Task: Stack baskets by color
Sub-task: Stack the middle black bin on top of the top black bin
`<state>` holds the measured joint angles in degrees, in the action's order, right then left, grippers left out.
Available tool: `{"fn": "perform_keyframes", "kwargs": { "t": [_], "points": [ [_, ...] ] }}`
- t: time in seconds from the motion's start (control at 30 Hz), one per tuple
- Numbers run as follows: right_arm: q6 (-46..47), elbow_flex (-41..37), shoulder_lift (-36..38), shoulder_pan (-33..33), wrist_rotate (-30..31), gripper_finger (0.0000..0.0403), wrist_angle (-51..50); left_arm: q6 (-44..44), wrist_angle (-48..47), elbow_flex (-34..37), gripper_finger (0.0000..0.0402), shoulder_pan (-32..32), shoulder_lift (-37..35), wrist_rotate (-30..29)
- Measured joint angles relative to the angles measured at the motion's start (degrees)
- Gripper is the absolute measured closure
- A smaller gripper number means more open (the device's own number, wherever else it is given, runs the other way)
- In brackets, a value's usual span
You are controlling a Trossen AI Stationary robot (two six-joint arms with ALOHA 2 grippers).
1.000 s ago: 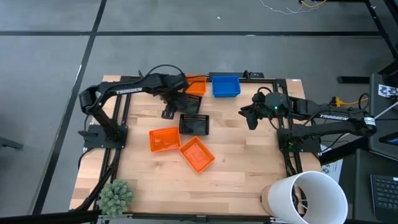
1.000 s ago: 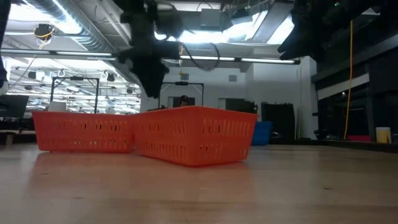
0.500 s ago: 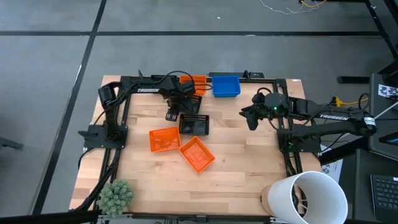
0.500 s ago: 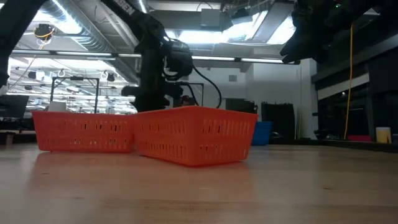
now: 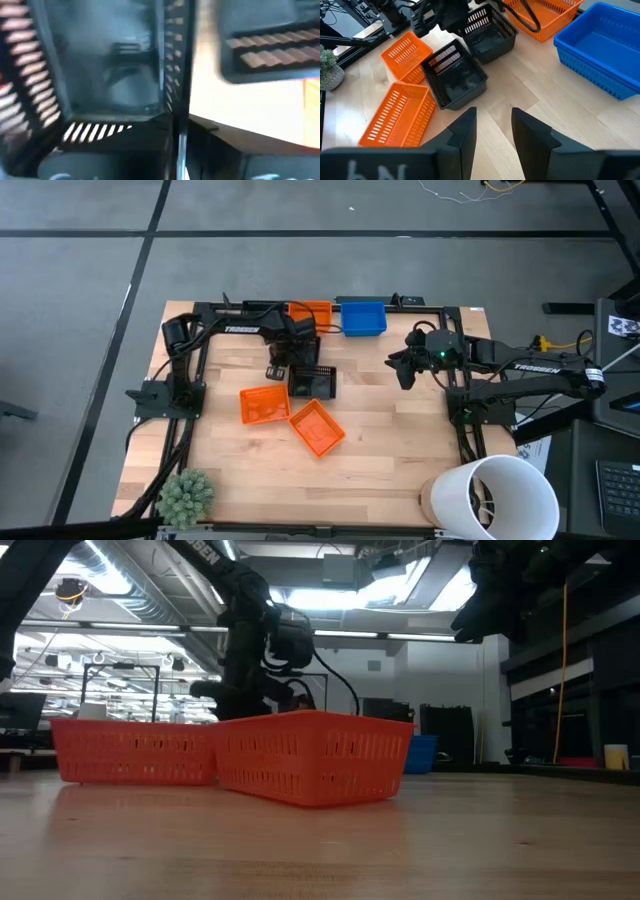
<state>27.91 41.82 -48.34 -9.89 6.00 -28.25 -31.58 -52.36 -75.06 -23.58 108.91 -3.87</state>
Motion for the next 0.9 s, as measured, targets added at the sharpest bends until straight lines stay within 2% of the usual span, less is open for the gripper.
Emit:
{"fn": "perform_keyframes", "kwargs": {
  "t": [0.2, 0.47, 0.57, 0.67, 0.9],
  "points": [
    [-0.01, 0.00, -0.01, 0.00, 0.00, 0.0281, -0.64, 2.98, -5.95, 0.03, 0.0401, 2.11, -4.83, -2.18],
    [0.06, -0.02, -0.02, 0.00, 0.00, 0.0281, -0.59, 10.99, -11.68, -0.01, 0.0401, 1.41, -20.11, -4.33],
    [-0.03, -0.02, -0.02, -0.04, 0.60, 0.0281, -0.57, 11.42, -11.64, -0.09, 0.0401, -1.69, -24.02, -7.58],
    [-0.09, -0.02, -0.02, -0.07, 1.98, 0.0281, -0.48, 7.85, -11.61, -0.08, 0.0401, -6.84, -25.21, -8.69],
    [0.03, -0.02, -0.02, -0.07, 2.51, 0.0281, -0.42, -2.23, -11.38, -0.06, 0.0401, -17.87, -19.34, -8.77]
  ]
}}
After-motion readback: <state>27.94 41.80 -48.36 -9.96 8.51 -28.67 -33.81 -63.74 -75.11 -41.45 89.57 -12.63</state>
